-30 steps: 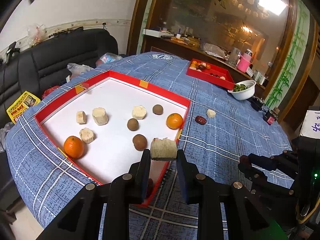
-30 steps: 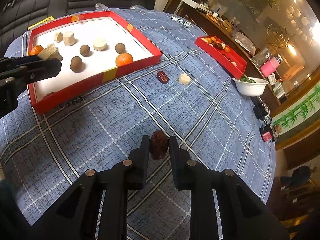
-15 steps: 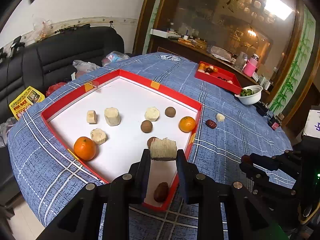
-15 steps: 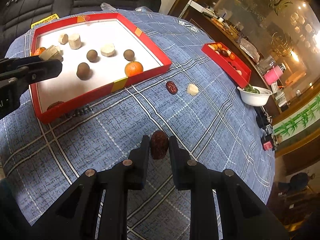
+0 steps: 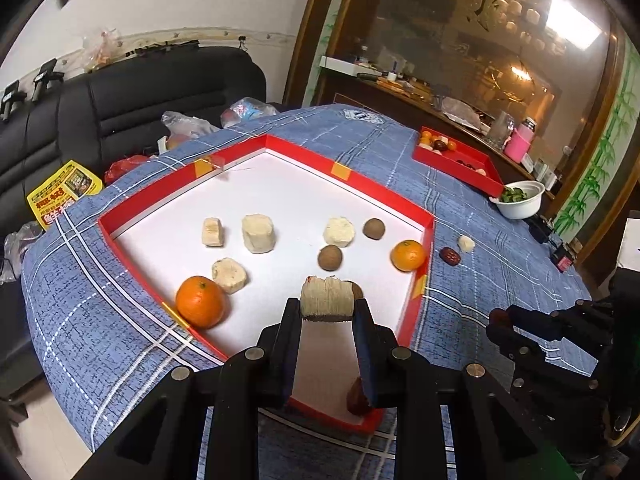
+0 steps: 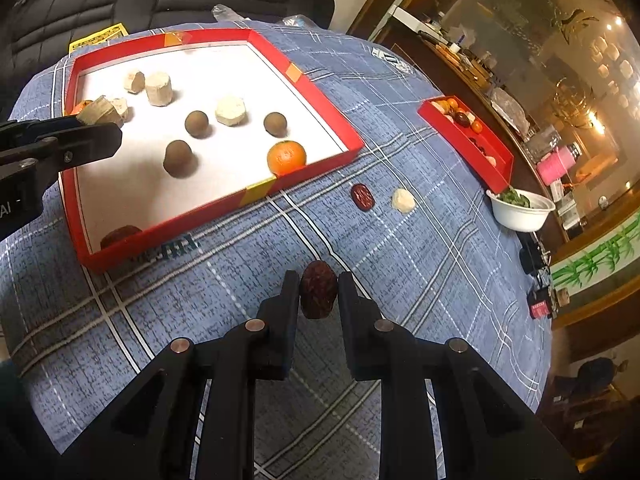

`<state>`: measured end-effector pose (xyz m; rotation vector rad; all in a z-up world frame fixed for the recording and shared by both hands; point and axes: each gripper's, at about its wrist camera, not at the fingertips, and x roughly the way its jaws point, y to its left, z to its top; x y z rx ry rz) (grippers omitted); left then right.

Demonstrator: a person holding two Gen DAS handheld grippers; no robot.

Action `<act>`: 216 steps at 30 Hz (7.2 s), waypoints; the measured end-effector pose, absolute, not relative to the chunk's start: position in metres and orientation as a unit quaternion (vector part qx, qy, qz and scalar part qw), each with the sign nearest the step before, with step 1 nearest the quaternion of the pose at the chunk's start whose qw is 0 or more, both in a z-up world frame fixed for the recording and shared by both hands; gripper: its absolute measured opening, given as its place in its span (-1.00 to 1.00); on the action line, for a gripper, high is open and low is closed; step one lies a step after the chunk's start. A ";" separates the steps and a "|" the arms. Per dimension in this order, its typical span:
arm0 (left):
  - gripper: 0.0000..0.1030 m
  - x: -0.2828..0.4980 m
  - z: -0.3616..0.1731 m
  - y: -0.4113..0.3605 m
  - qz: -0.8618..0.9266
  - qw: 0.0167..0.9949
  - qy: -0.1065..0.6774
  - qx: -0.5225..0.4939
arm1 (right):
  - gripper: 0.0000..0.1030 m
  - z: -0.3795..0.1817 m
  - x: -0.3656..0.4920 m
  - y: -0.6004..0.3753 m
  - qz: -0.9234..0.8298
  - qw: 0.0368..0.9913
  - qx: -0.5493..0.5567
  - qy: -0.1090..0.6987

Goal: Organize fruits
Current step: 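Carry the red date and square pastry over the white tray with both tools, then open both tools to drop the date and pastry into the tray, then move both tools back to the last items on the cloth, then grasp a round pastry with the right tool while the left tool grasps a red date, then carry the round pastry and red date toward the white tray with both tools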

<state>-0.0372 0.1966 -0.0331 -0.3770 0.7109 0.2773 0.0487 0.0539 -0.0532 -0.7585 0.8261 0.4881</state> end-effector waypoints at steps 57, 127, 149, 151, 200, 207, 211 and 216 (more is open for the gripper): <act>0.28 -0.007 -0.035 0.282 0.281 0.852 0.369 -0.243 | 0.16 -0.042 0.117 0.139 0.285 0.847 -0.246 0.375; -0.64 0.037 -0.055 0.002 0.058 0.917 0.395 -0.017 | -0.52 -0.074 0.092 -0.129 0.198 0.893 -0.036 0.402; -0.64 -0.002 -0.044 0.030 0.082 0.922 0.377 -0.032 | -0.52 -0.070 0.054 -0.089 0.218 0.887 -0.086 0.398; -0.64 -0.003 -0.043 0.032 0.084 0.922 0.377 -0.034 | -0.51 -0.070 0.053 -0.086 0.219 0.886 -0.089 0.398; -0.64 -0.030 -0.037 0.085 0.138 0.916 0.370 -0.072 | -0.51 -0.047 0.033 -0.031 0.251 0.883 -0.139 0.371; -0.64 -0.034 -0.035 0.100 0.154 0.913 0.370 -0.080 | -0.51 -0.042 0.033 -0.018 0.260 0.882 -0.147 0.365; -0.65 -0.035 -0.033 0.111 0.166 0.910 0.370 -0.085 | -0.51 -0.039 0.035 -0.009 0.267 0.881 -0.150 0.361; -0.65 -0.034 -0.035 0.126 0.178 0.904 0.377 -0.095 | -0.51 -0.035 0.035 0.002 0.278 0.880 -0.153 0.354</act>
